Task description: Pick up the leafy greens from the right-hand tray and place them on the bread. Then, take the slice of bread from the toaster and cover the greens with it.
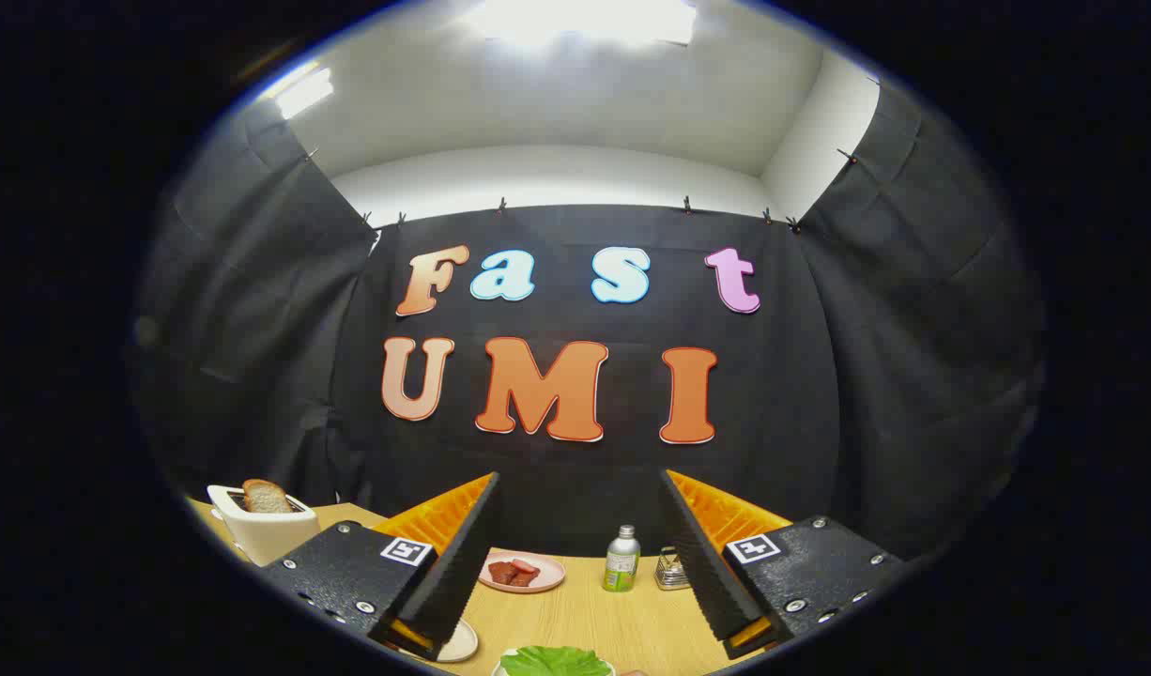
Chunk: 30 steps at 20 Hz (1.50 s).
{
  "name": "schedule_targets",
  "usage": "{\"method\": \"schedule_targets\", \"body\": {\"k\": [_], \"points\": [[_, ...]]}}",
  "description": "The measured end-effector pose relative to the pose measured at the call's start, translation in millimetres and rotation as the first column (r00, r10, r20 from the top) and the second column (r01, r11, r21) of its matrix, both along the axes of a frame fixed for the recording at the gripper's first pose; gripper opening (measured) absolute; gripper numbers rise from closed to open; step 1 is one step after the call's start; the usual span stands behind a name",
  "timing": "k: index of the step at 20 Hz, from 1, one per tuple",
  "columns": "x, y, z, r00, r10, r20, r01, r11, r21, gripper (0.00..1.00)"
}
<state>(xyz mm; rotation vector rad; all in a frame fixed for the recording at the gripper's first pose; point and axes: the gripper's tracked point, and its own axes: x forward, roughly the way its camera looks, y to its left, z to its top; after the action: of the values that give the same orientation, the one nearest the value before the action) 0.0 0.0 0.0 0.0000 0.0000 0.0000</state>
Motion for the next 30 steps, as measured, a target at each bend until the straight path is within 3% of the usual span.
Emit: {"method": "schedule_targets", "body": {"k": [13, 21, 26, 30], "points": [[13.3, -2.2, -8.8, 1.000, 0.003, -0.024, -0.002, 1.000, 0.019, 0.98], [18.6, 6.0, -40.1, 0.990, 0.058, -0.126, -0.056, 0.998, 0.022, 0.98], [12.7, 12.2, -81.6, 0.962, 0.108, -0.252, -0.109, 0.994, 0.011, 0.98], [6.8, 14.5, -119.5, 0.916, 0.142, -0.374, -0.133, 0.990, 0.049, 0.98]]}}
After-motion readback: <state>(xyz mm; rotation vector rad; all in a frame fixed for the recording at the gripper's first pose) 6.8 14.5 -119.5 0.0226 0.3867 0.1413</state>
